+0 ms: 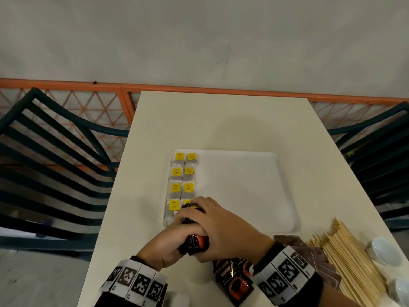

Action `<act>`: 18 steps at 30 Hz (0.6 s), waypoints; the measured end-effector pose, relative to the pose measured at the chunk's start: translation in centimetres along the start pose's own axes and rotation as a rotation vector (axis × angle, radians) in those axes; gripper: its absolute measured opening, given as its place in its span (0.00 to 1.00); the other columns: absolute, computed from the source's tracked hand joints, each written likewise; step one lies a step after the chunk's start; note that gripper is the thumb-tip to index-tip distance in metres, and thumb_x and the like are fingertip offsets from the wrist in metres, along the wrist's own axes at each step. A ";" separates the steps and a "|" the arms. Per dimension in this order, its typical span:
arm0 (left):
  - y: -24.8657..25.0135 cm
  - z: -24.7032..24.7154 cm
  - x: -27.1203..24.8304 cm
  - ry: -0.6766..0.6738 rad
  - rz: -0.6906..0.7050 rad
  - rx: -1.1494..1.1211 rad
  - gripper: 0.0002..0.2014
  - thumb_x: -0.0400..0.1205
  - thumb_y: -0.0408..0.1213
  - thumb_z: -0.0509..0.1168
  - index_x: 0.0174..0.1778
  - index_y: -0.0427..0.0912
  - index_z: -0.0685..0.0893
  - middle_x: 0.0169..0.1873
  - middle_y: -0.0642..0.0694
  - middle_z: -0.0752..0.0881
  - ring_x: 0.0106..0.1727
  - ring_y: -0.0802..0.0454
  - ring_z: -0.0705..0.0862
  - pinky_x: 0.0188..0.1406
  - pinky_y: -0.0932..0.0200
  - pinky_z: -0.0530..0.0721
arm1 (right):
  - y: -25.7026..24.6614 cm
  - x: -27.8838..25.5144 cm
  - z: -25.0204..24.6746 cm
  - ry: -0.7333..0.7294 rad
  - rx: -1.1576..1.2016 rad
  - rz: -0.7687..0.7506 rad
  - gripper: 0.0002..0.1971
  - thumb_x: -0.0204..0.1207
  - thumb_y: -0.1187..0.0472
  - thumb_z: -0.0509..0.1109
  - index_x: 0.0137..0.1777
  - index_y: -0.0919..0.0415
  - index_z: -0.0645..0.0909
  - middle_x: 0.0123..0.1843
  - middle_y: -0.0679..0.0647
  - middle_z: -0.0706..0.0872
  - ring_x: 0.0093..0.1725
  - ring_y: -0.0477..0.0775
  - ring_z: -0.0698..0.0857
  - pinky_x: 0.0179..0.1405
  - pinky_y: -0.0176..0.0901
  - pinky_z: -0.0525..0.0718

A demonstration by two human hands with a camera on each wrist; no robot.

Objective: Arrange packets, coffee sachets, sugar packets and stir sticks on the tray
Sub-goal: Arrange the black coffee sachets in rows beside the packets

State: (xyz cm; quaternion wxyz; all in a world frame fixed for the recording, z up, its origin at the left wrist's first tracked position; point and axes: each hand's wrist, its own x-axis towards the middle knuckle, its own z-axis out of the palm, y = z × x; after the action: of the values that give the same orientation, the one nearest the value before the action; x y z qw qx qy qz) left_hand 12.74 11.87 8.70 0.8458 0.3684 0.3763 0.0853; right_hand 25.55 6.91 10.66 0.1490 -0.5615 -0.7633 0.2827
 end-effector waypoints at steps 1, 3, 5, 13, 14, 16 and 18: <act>0.2 -0.1 -0.1 -0.029 0.015 -0.074 0.15 0.67 0.21 0.66 0.48 0.37 0.79 0.36 0.39 0.87 0.38 0.48 0.88 0.28 0.61 0.85 | 0.1 0.3 -0.1 0.004 0.019 -0.001 0.34 0.59 0.55 0.77 0.66 0.43 0.68 0.60 0.48 0.70 0.59 0.49 0.71 0.55 0.46 0.81; 0.3 -0.6 0.0 -0.063 0.021 -0.201 0.25 0.54 0.27 0.70 0.49 0.38 0.81 0.35 0.40 0.89 0.38 0.49 0.90 0.29 0.58 0.86 | 0.3 0.6 -0.3 0.009 0.033 -0.011 0.34 0.58 0.54 0.79 0.64 0.45 0.69 0.56 0.48 0.70 0.56 0.48 0.71 0.53 0.44 0.80; 0.2 -0.9 0.2 -0.046 0.025 -0.272 0.26 0.49 0.32 0.70 0.46 0.38 0.82 0.33 0.39 0.88 0.36 0.47 0.89 0.30 0.57 0.85 | 0.6 0.9 -0.4 -0.002 0.020 -0.014 0.38 0.56 0.49 0.82 0.65 0.45 0.67 0.57 0.48 0.69 0.55 0.48 0.72 0.53 0.43 0.80; 0.0 0.1 1.8 0.029 0.108 -0.280 0.21 0.51 0.36 0.72 0.41 0.35 0.84 0.33 0.39 0.88 0.35 0.49 0.88 0.32 0.59 0.84 | 2.5 1.2 -1.6 -0.022 0.053 0.008 0.50 0.57 0.56 0.78 0.77 0.47 0.54 0.63 0.50 0.73 0.59 0.50 0.74 0.59 0.38 0.73; 0.0 0.3 1.9 0.026 0.117 -0.269 0.21 0.52 0.36 0.72 0.41 0.36 0.85 0.34 0.39 0.88 0.36 0.49 0.88 0.34 0.59 0.84 | 2.8 1.2 -1.8 -0.021 0.030 0.000 0.51 0.57 0.55 0.78 0.78 0.47 0.53 0.63 0.49 0.73 0.59 0.50 0.74 0.59 0.39 0.72; -0.1 0.7 2.2 0.036 0.144 -0.255 0.20 0.55 0.34 0.72 0.44 0.35 0.85 0.35 0.38 0.87 0.36 0.49 0.88 0.33 0.60 0.85 | 3.6 1.2 -2.0 -0.015 -0.020 -0.028 0.52 0.58 0.52 0.77 0.79 0.47 0.50 0.66 0.49 0.72 0.62 0.51 0.73 0.64 0.42 0.71; -0.3 1.1 2.7 0.101 0.195 -0.246 0.20 0.60 0.29 0.69 0.49 0.35 0.83 0.36 0.38 0.87 0.36 0.49 0.88 0.32 0.60 0.85 | 4.4 1.1 -2.1 0.000 -0.030 -0.044 0.54 0.59 0.48 0.78 0.80 0.45 0.46 0.73 0.48 0.69 0.70 0.48 0.69 0.72 0.39 0.64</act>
State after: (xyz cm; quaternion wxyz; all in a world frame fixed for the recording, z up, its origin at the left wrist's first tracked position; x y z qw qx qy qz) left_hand 15.37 12.24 7.44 0.8523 0.2920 0.3674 0.2309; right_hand 29.72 9.42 9.58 0.1468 -0.5467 -0.7797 0.2677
